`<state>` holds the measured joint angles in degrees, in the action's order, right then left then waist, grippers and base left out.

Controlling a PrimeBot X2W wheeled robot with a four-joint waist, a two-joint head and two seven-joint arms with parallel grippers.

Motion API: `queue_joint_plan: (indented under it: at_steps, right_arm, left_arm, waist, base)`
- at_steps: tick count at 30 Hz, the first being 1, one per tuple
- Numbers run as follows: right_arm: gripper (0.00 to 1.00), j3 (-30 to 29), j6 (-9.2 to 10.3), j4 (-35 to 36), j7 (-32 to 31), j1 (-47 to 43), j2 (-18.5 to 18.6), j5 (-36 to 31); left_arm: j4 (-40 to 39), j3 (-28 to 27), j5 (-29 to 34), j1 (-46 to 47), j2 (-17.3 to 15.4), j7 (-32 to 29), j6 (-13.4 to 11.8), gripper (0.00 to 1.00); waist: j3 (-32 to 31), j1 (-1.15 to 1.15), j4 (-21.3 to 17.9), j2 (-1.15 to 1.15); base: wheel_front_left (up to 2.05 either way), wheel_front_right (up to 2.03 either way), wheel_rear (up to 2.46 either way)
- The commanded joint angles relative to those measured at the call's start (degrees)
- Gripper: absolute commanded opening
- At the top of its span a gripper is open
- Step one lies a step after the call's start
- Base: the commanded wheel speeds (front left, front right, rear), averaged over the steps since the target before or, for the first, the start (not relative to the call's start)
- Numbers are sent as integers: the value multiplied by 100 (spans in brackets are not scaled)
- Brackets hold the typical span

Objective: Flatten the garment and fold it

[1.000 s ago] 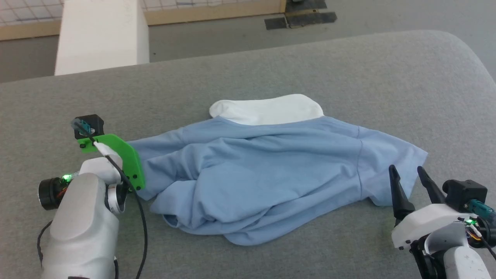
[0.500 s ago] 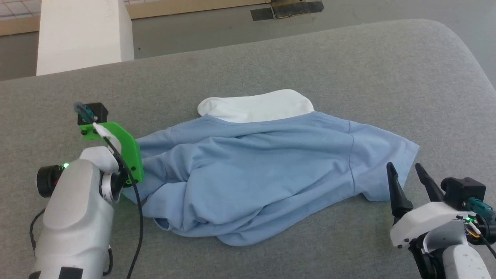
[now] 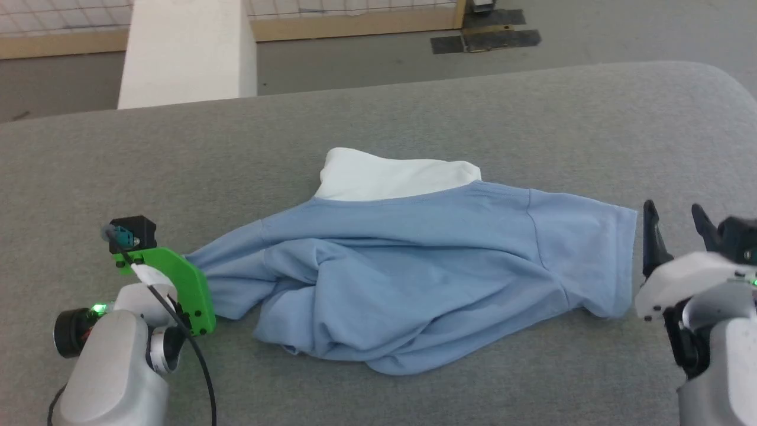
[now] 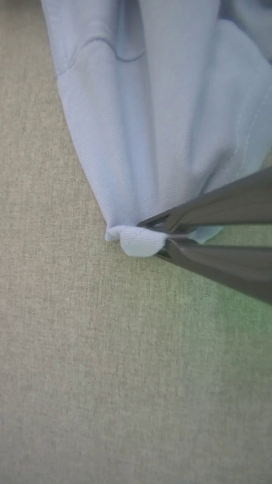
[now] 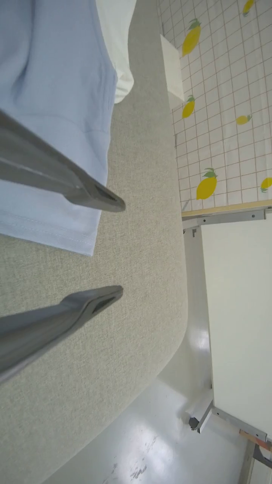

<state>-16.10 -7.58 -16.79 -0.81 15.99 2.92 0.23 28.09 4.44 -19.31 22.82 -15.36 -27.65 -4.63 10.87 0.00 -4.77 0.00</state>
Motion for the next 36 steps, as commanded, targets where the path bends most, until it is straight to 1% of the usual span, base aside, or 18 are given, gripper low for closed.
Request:
queue_joint_plan:
  at_steps: [1,5,10,14,19,20,21,22,23,25,27,31,36]
  right_arm:
    - [100,-59,9,-151,-113,249,30,-61]
    - [100,-358,9,-925,-695,896,156,-186]
    - [100,-928,9,-1852,-1725,1587,231,-455]
    - [100,-1301,9,-2246,-2552,1954,261,-815]
    - [100,-1498,9,-2541,-3376,2234,247,-1079]
    - [69,-1502,9,-2619,-3628,2263,240,-1130]
    - [43,-1487,9,-2653,-3832,2279,230,-1177]
    - [23,-1469,9,-2672,-4073,2297,214,-1212]
    - [0,-1445,9,-2666,-4237,2312,197,-1213]
    - [0,-1344,9,-2584,-4501,2341,166,-1189]
    - [0,-1186,9,-2387,-4547,2373,158,-1132]
    - [0,-727,9,-1864,-4197,2519,316,-935]
    - [0,-108,9,-1231,-3705,2934,634,-718]
  left_arm:
    - [-19,6,-40,-208,-13,-38,-5,0]
    - [-294,93,-75,-266,81,-101,7,0]
    - [-505,217,-92,-205,179,-165,32,0]
    - [-621,300,-104,-136,239,-193,51,0]
    - [-674,342,-159,-114,272,-187,93,0]
    - [-673,350,-176,-117,275,-196,105,0]
    - [-672,358,-185,-122,274,-207,112,0]
    - [-673,365,-197,-128,270,-221,120,0]
    - [-675,369,-209,-135,268,-233,126,0]
    - [-696,380,-223,-135,244,-265,143,0]
    - [-747,387,-227,-98,198,-267,178,0]
    - [-954,357,-231,162,16,-152,334,0]
    - [-1293,342,42,836,-411,-44,417,0]
  waist:
    - [11,0,239,0]
    - [140,0,473,0]
    - [324,0,709,0]
    - [430,0,837,0]
    - [494,0,890,0]
    - [494,0,892,0]
    - [492,0,888,0]
    - [489,0,882,0]
    - [483,0,873,0]
    - [472,0,847,0]
    - [467,0,822,0]
    - [470,0,749,0]
    - [527,0,644,0]
  base:
    - [0,0,0]
    - [0,0,0]
    - [0,0,0]
    - [0,0,0]
    - [0,0,0]
    - [0,0,0]
    - [0,0,0]
    - [0,0,0]
    - [0,0,0]
    - [0,0,0]
    - [0,0,0]
    - [0,0,0]
    - [0,0,0]
